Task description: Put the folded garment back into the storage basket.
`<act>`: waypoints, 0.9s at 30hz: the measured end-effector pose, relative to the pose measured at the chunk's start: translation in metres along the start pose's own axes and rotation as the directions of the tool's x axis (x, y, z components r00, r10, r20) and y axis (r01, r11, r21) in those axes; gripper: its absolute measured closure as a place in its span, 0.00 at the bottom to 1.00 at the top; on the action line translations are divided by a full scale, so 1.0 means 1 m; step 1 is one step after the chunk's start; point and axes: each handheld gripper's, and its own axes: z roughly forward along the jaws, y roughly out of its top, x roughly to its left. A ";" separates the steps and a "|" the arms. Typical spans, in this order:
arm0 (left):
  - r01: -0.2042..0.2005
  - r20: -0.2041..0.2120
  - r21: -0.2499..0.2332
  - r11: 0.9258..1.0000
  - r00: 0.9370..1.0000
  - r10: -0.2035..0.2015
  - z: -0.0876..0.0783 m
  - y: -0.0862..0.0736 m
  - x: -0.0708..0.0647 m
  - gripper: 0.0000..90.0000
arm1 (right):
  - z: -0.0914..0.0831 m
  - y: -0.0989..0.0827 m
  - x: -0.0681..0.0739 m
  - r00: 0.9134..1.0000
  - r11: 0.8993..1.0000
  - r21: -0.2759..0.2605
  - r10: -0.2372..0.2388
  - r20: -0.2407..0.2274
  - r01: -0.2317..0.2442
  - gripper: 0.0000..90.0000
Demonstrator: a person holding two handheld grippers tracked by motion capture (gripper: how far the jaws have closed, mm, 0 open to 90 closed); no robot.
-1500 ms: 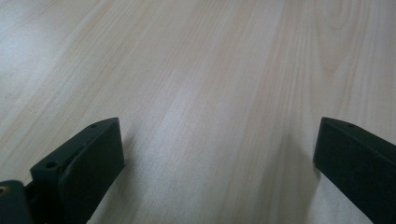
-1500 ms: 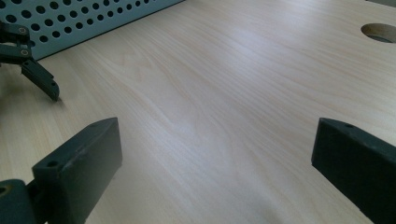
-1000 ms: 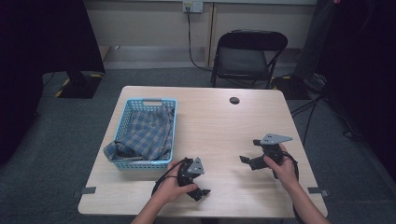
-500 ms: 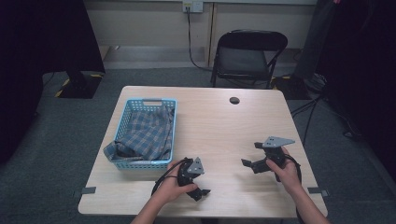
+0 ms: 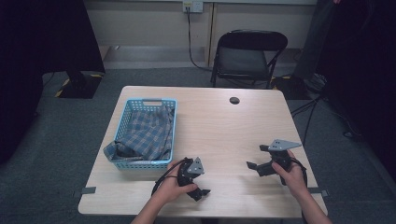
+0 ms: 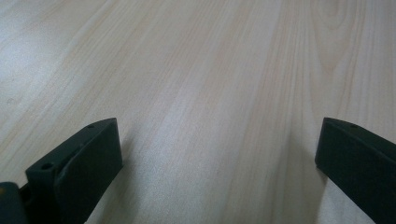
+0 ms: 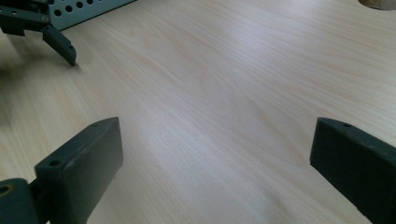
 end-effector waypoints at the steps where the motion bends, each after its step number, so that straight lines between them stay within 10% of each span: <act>1: -0.002 0.000 0.001 1.000 1.000 0.002 0.000 0.000 0.000 0.00 | -0.001 0.000 0.000 1.000 1.000 -0.001 0.000 -0.001 0.000 0.02; 27: -0.001 0.001 0.000 1.000 1.000 0.001 0.000 0.000 0.000 0.00 | -0.016 -0.020 0.000 1.000 0.999 0.041 -0.024 0.017 0.023 0.02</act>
